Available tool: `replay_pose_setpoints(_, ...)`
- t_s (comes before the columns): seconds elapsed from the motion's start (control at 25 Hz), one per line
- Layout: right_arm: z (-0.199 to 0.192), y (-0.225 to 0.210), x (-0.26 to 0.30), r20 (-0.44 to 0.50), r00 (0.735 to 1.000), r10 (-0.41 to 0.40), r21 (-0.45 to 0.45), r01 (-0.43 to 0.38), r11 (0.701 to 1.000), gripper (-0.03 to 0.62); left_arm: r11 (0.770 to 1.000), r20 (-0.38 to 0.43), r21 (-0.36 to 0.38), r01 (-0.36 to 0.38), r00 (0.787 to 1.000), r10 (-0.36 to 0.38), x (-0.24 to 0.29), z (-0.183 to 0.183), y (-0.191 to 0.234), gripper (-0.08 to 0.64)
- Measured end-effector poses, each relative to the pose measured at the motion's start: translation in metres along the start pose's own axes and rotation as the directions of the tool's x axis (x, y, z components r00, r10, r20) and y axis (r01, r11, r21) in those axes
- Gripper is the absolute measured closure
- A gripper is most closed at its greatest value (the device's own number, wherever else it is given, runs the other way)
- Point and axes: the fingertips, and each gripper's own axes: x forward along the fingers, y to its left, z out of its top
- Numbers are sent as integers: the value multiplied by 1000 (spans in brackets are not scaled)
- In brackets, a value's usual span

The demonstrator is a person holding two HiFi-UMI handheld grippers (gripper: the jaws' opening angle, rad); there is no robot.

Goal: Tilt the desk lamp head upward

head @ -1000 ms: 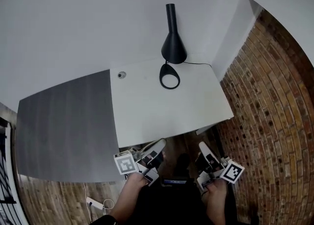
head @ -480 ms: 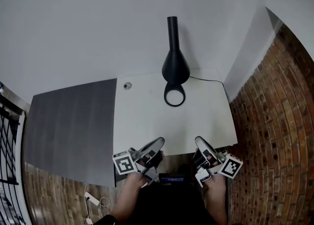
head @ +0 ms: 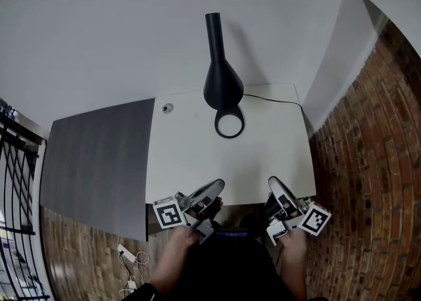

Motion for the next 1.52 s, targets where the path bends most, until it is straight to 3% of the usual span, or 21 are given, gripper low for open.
replay_pose_setpoints(0.48,10,-13,17,-12,1000,-22,-5,22,1000,578,999,0,-44,15,1000,-15,21,14,24,551)
replay_pose_setpoints(0.72,7,-10,58,-52,997,-59,-68,55,996,578,995,43,-63,73,997,-71,20,56,38,551)
replay_pose_setpoints(1.04,-5,-7,124,-104,991,-86,-128,72,989,578,989,133,-110,102,987,-87,-8,110,67,550)
replay_pose_setpoints(1.32,-18,-9,151,-125,988,-88,-154,68,986,577,988,161,-137,67,986,-45,-27,128,96,551)
replay_pose_setpoints(1.52,-16,-15,157,-140,988,-59,-122,42,992,577,987,191,-157,39,982,-9,-29,128,107,551)
